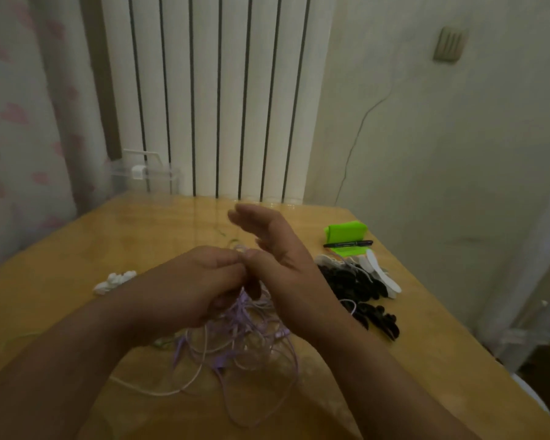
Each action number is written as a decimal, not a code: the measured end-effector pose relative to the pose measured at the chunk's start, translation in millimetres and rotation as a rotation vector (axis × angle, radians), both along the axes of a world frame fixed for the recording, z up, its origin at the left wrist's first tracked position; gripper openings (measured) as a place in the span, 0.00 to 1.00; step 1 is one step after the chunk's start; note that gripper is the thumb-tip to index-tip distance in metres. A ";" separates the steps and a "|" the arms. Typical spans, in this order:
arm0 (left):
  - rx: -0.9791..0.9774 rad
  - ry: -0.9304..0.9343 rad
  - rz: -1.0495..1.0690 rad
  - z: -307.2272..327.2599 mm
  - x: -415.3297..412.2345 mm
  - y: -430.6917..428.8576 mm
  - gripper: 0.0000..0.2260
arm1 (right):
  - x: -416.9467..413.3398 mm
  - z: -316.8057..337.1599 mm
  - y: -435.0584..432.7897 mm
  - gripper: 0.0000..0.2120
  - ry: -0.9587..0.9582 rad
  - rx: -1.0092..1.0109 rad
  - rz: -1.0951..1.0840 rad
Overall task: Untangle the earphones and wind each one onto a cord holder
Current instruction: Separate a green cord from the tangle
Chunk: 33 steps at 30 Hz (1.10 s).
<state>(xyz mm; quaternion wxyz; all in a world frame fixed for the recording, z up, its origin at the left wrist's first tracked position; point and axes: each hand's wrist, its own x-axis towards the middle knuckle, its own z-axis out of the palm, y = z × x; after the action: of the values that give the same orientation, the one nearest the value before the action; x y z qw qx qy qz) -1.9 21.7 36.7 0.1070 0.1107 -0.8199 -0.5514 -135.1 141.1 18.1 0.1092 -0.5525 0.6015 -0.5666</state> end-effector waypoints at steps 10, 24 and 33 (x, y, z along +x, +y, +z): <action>0.131 0.085 -0.028 -7.8 13.1 -25.4 0.11 | -7.9 1.2 1.9 0.16 -0.171 0.198 0.034; 0.213 0.005 -0.150 -25.1 4.8 -18.2 0.14 | -24.3 -12.5 -3.3 0.15 -0.092 -0.003 -0.199; 0.575 0.381 0.037 -27.1 -6.6 -22.4 0.19 | -18.6 -29.1 -15.2 0.11 -0.093 0.092 -0.208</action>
<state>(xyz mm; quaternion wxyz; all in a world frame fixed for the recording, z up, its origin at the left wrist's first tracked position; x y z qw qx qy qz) -8.5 -0.7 9.6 0.2324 0.0462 -0.5943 -0.7685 -153.7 125.9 -10.9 0.1027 -0.4547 0.6754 -0.5715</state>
